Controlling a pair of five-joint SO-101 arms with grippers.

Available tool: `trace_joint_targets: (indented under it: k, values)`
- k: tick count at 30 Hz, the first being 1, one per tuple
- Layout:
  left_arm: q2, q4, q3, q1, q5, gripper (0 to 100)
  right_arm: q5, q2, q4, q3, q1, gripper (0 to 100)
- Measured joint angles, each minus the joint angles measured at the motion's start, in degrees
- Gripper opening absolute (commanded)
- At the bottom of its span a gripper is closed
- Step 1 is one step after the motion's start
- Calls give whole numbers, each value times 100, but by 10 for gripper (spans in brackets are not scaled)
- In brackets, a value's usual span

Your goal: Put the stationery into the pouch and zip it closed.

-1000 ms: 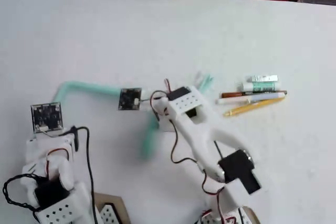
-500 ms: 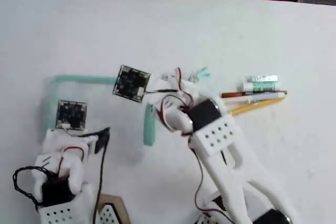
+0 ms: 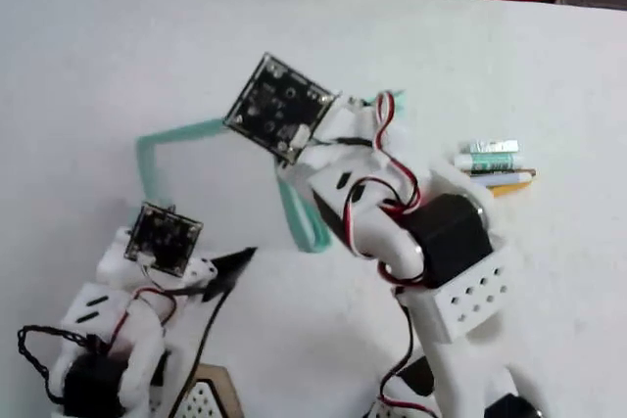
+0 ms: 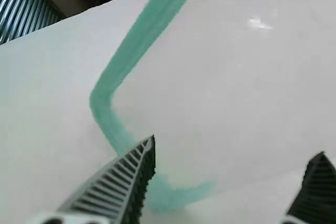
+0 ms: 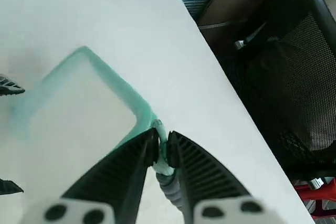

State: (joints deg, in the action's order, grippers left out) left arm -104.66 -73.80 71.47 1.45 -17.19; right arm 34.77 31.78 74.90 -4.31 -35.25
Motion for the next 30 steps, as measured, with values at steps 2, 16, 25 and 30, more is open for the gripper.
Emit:
trace_joint_targets:
  k: [2,16,25,30]
  values:
    - [0,0,-211,0,105,417,-62,-237,229,-563,0,18]
    - [-9,-316,-1240,167,1029,419,-2382,-2022,826,-3323,18,18]
    - [-18,70,-1327,167,1451,419,-3262,-3077,826,-4369,9,18]
    - [-18,747,-782,158,1811,419,-3429,-3455,976,-4484,0,18]
